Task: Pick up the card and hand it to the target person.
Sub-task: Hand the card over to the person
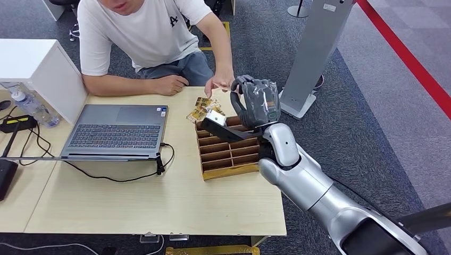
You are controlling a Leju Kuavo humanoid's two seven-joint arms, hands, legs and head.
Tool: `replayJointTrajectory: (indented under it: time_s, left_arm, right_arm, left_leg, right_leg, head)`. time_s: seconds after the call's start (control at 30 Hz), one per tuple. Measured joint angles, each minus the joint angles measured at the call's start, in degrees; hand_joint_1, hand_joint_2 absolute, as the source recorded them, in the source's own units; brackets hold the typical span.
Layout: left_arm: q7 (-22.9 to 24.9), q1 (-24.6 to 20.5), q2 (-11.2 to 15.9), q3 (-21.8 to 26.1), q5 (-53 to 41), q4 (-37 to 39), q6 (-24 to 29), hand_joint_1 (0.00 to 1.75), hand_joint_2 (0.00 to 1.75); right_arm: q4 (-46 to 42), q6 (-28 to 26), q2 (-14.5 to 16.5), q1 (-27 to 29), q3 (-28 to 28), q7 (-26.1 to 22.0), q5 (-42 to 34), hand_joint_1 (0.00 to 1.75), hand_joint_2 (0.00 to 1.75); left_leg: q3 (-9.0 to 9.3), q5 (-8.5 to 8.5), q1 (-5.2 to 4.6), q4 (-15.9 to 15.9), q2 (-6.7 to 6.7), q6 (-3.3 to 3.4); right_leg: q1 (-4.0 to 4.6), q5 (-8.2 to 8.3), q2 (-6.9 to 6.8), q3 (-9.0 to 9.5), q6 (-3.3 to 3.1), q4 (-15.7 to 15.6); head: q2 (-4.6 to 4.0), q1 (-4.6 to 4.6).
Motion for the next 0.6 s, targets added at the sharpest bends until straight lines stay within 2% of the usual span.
replayJointTrajectory:
  time_s: [0.03,0.1,0.13,0.17,0.27,0.5,0.6]
  left_arm:
    - [0.0,-0.07,-0.02,-0.08,-0.07,0.0,-0.03,0.0,1.75]
    - [0.0,-0.21,-0.07,-0.28,-0.22,0.0,-0.21,0.0,1.75]
    - [0.0,-0.26,-0.09,-0.4,-0.28,0.0,-0.32,0.0,1.75]
    - [0.0,-0.27,-0.1,-0.52,-0.33,0.0,-0.41,0.0,1.31]
    - [-0.05,-0.24,-0.14,-0.71,-0.16,0.0,-0.52,0.0,0.0]
    - [-0.55,0.15,-0.16,-0.73,0.81,0.0,-0.34,0.0,0.0]
    - [-0.98,0.54,-0.15,-0.73,1.27,0.0,0.01,0.0,0.0]
  right_arm:
    - [0.5,-1.23,0.23,0.56,0.0,-0.6,0.07,1.35,1.75]
    - [1.39,-2.88,0.63,1.4,-0.01,-1.43,0.1,0.5,1.75]
    - [1.75,-3.4,0.8,1.74,-0.02,-1.77,0.0,0.15,1.75]
    - [2.06,-3.73,0.95,2.05,-0.04,-2.02,-0.17,0.02,1.75]
    - [2.79,-3.77,1.38,2.77,-0.08,-2.6,-1.71,0.0,1.75]
    - [3.52,-2.6,1.88,3.99,-0.5,-4.68,-9.16,0.0,1.75]
    - [3.2,-1.06,1.85,5.15,-1.33,-6.65,-15.83,0.0,1.75]
  left_leg:
    - [-0.01,0.0,0.0,0.0,0.0,0.0]
    - [-0.02,0.0,0.0,0.0,0.0,0.0]
    - [-0.02,0.0,0.0,0.0,0.0,0.0]
    - [-0.02,0.0,0.0,0.0,0.01,0.0]
    - [-0.01,0.0,0.0,0.0,0.01,0.0]
    - [0.01,0.0,0.0,0.0,0.01,0.0]
    - [0.01,0.0,0.0,0.0,0.01,0.0]
  right_leg:
    - [0.0,0.0,0.0,-0.01,0.0,0.0]
    - [0.0,0.0,0.0,-0.01,0.0,0.0]
    - [0.0,0.0,0.01,-0.02,0.0,0.0]
    - [0.0,0.0,0.01,-0.02,0.0,0.0]
    - [0.0,0.0,0.01,-0.02,0.0,0.0]
    - [0.0,0.0,0.01,-0.01,0.0,0.0]
    - [0.0,0.0,0.01,-0.01,0.0,0.0]
  head:
    - [0.0,0.0]
    - [0.0,0.01]
    - [0.0,0.02]
    - [0.0,0.02]
    - [0.0,0.02]
    - [0.0,0.0]
    - [0.0,0.02]
